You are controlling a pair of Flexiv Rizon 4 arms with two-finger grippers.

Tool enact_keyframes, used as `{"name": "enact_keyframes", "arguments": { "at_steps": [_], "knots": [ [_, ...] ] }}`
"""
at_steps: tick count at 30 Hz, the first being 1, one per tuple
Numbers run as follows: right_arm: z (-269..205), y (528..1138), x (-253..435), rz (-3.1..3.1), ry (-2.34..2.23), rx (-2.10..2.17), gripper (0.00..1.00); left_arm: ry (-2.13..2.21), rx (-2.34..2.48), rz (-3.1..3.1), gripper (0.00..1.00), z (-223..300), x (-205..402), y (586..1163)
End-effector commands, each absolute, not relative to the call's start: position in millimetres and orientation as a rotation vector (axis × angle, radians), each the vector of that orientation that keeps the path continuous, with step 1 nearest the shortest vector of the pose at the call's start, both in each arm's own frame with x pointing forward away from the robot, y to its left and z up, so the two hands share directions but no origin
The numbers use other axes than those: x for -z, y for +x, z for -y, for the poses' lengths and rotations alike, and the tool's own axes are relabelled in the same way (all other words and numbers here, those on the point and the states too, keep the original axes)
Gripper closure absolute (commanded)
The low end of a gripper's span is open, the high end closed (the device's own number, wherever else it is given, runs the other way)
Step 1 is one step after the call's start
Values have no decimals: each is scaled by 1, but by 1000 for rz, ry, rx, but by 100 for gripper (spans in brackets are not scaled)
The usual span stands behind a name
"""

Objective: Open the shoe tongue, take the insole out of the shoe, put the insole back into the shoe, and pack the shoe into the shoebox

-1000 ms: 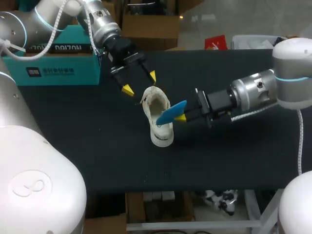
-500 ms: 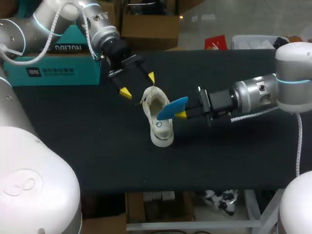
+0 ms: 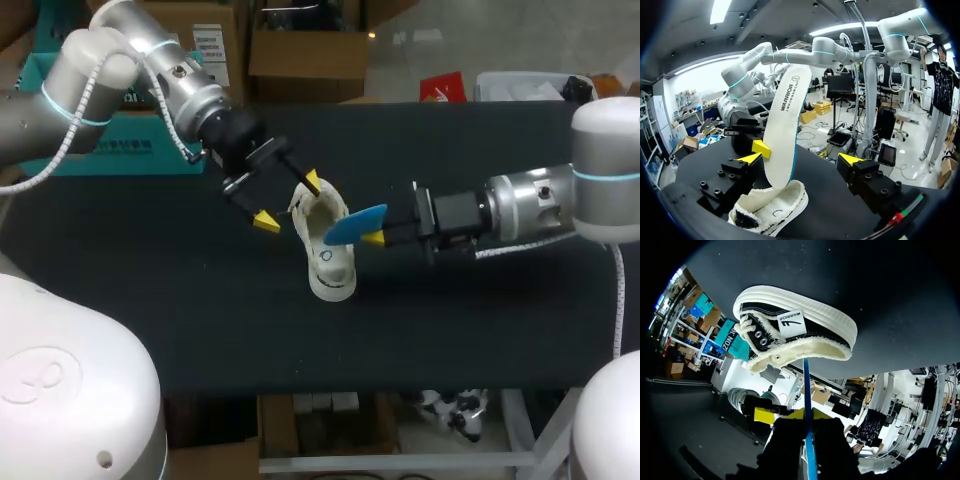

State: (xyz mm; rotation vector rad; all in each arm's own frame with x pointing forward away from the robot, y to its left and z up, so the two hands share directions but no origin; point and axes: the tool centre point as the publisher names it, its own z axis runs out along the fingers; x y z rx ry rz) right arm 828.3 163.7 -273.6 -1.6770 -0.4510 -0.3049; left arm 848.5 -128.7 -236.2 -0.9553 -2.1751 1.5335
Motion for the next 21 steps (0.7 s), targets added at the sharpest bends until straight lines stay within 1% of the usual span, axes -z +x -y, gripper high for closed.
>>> {"name": "enact_keyframes", "arguments": {
  "at_steps": [1, 4, 7, 12, 21],
  "knots": [
    [-163, 827, 273, 449, -1679, 309, 100, -803, -1718, 2364, 0, 128, 234, 841],
    [-163, 827, 273, 449, -1679, 309, 100, -803, -1718, 2364, 0, 128, 234, 841],
    [-171, 829, 282, 432, -1649, 330, 100, -812, -1772, 2422, 0, 136, 240, 824],
    [-177, 826, 288, 423, -1603, 387, 100, -825, -1834, 2511, 0, 143, 248, 815],
    [-188, 818, 293, 395, -1625, 524, 100, -849, -1870, 2594, 0, 160, 260, 821]
  ]
}}
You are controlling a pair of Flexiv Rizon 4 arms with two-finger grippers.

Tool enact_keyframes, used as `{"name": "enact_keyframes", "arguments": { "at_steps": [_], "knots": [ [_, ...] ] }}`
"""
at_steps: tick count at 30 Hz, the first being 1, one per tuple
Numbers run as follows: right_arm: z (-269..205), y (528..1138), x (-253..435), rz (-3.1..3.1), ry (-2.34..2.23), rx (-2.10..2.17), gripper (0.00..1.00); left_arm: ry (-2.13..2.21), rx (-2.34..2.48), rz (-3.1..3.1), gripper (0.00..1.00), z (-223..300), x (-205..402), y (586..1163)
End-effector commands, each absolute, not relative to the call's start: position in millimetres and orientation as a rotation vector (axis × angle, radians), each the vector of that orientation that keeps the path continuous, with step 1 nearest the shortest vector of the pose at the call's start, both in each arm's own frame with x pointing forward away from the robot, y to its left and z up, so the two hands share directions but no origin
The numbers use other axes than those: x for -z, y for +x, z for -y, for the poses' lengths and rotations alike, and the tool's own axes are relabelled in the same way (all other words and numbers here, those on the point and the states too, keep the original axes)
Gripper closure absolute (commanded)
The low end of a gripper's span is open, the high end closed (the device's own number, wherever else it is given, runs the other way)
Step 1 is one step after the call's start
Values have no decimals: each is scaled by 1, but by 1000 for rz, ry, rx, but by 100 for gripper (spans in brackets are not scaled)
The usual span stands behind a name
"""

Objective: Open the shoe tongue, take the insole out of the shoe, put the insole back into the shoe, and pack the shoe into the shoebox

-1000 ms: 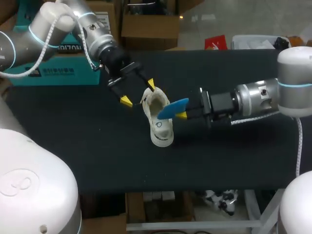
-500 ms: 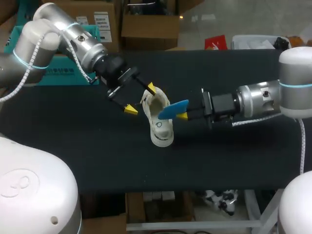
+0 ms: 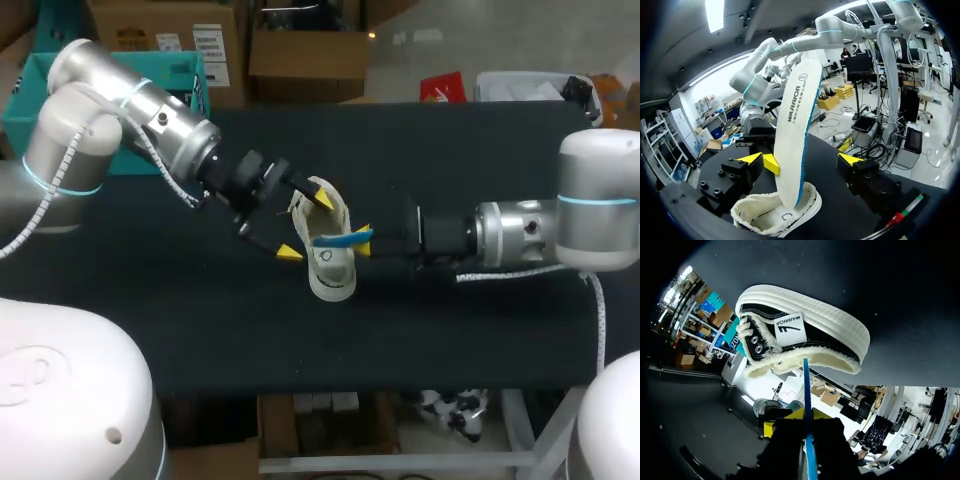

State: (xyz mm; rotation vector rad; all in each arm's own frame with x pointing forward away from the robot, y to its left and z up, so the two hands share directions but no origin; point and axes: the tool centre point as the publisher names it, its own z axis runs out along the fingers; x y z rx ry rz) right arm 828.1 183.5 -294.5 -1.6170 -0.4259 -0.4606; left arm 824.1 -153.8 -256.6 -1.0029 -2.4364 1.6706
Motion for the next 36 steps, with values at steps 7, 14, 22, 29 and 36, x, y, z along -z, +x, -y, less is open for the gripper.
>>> {"name": "enact_keyframes", "arguments": {
  "at_steps": [7, 14, 22, 29, 36],
  "knots": [
    [-190, 816, 290, 371, -1634, 567, 100, -856, -1852, 2627, 9, 163, 266, 829],
    [-190, 817, 289, 348, -1628, 580, 100, -862, -1822, 2639, 52, 163, 275, 837],
    [-192, 821, 290, 336, -1626, 573, 100, -888, -1807, 2633, 62, 167, 282, 845],
    [-195, 824, 292, 333, -1628, 569, 100, -948, -1784, 2631, 100, 170, 282, 846],
    [-198, 823, 294, 359, -1644, 564, 22, -1065, -1712, 2637, 100, 170, 288, 847]
  ]
}}
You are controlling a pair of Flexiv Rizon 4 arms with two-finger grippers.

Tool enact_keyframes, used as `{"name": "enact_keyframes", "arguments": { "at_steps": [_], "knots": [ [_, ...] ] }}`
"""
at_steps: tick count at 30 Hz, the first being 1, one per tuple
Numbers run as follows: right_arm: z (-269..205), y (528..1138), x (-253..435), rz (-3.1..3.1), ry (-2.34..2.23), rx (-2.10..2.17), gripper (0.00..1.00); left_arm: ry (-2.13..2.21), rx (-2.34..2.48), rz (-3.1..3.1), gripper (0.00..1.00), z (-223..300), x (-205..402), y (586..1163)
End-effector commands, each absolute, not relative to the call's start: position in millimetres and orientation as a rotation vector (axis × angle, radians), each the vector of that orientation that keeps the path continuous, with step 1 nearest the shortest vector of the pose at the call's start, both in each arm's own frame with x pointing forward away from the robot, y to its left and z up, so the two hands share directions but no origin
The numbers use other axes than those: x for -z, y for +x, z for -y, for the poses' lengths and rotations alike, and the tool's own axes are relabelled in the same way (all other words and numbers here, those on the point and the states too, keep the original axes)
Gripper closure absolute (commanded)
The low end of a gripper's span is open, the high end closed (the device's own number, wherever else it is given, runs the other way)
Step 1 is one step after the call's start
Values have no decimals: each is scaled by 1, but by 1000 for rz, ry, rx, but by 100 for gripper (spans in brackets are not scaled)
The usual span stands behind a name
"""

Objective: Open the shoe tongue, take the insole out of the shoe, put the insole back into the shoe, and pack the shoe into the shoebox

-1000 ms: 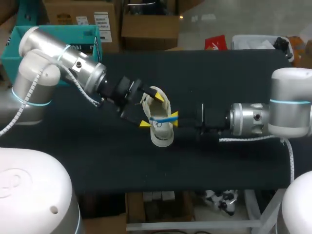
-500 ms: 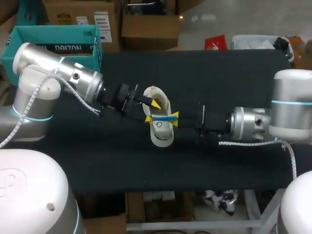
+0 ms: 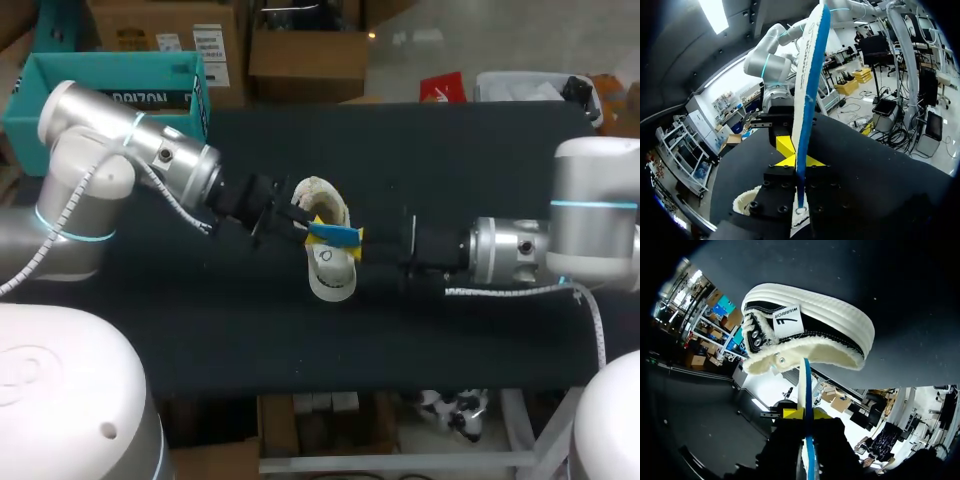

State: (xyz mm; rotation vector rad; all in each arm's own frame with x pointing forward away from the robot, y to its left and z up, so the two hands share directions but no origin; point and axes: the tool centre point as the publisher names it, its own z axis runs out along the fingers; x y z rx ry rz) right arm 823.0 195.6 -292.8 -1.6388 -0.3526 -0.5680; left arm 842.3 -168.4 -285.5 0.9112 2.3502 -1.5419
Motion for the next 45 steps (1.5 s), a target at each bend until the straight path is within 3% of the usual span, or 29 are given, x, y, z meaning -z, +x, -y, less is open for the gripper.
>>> {"name": "enact_keyframes", "arguments": {
  "at_steps": [1, 7, 10, 11, 12, 19, 26, 29, 31, 33, 45],
  "knots": [
    [-199, 823, 294, 361, -1651, 560, 0, 963, 1519, -2352, 100, 170, 289, 847],
    [-203, 821, 297, 390, -1693, 554, 0, 1045, 1465, -2335, 100, 169, 302, 854],
    [-206, 820, 299, 393, -1705, 556, 32, 1059, 1446, -2328, 100, 168, 308, 857],
    [-206, 820, 300, 393, -1707, 556, 50, 1065, 1440, -2324, 100, 168, 310, 859],
    [-207, 820, 300, 394, -1707, 557, 54, 1071, 1432, -2321, 100, 168, 311, 860],
    [-212, 824, 309, 387, -1721, 561, 64, 1112, 1414, -2285, 100, 168, 323, 872],
    [-211, 829, 322, 351, -1737, 561, 61, 1118, 1421, -2265, 100, 168, 329, 883],
    [-211, 830, 325, 340, -1748, 570, 65, 1129, 1424, -2259, 100, 168, 331, 886],
    [-212, 831, 326, 333, -1763, 581, 78, 1139, 1426, -2258, 100, 169, 332, 887],
    [-213, 833, 327, 335, -1768, 588, 100, 1149, 1425, -2259, 100, 169, 333, 889],
    [-219, 850, 337, 395, -1874, 657, 100, 1166, 1407, -2284, 100, 170, 343, 906]
  ]
}}
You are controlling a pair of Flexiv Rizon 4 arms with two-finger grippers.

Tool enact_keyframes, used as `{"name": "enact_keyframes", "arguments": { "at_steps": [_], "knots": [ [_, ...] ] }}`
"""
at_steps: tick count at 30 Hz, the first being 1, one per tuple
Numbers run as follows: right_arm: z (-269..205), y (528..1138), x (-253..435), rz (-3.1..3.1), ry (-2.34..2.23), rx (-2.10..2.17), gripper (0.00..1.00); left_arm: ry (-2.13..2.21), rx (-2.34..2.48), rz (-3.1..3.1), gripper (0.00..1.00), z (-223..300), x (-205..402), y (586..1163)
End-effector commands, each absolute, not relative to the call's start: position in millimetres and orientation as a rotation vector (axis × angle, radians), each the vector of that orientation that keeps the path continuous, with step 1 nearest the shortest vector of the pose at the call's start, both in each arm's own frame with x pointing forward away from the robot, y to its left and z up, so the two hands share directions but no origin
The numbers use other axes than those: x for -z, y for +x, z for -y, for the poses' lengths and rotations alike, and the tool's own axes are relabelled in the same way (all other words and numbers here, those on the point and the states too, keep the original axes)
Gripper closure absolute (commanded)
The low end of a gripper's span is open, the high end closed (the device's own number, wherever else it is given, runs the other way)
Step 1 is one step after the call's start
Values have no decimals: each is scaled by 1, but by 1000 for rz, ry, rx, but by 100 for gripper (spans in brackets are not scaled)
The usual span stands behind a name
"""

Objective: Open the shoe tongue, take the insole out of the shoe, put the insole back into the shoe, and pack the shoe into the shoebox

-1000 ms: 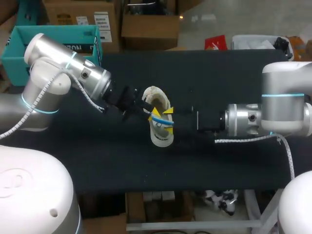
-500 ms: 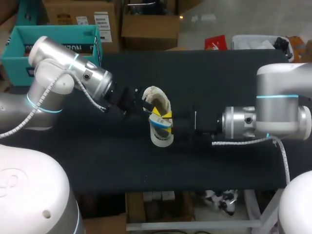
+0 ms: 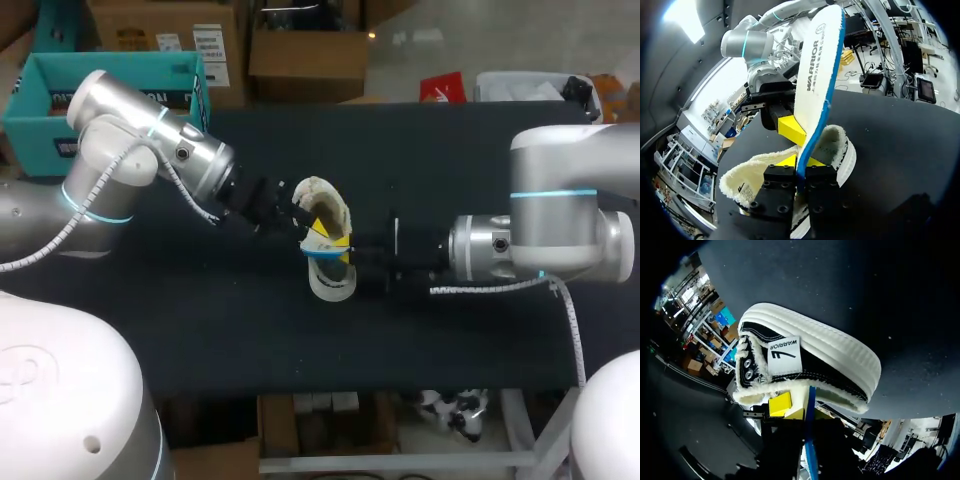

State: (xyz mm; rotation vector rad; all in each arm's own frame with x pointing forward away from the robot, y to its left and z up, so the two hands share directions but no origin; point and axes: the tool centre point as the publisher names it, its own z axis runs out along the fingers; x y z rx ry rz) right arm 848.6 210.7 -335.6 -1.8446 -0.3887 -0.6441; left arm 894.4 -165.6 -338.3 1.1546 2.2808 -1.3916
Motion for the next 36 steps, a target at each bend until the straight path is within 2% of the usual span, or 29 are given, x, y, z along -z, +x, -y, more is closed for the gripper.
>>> {"name": "enact_keyframes", "arguments": {
  "at_steps": [1, 11, 16, 19, 24, 27, 30, 36],
  "knots": [
    [-219, 851, 339, 395, -1883, 661, 100, 1167, 1406, -2290, 100, 171, 344, 907],
    [-217, 862, 349, 395, -1891, 674, 100, 1167, 1404, -2322, 100, 172, 351, 914],
    [-210, 862, 353, 383, -1879, 693, 100, 1185, 1421, -2302, 59, 166, 344, 906],
    [-206, 860, 353, 374, -1873, 707, 100, 1208, 1415, -2277, 54, 163, 337, 895],
    [-199, 857, 351, 368, -1874, 726, 100, 1261, 1444, -2224, 56, 160, 326, 876],
    [-196, 857, 352, 364, -1874, 736, 100, 1290, 1454, -2210, 61, 163, 323, 867],
    [-194, 857, 353, 361, -1872, 740, 100, 1318, 1437, -2214, 69, 169, 325, 858],
    [-193, 857, 352, 362, -1871, 742, 100, 1341, 1428, -2210, 91, 174, 325, 851]
  ]
}}
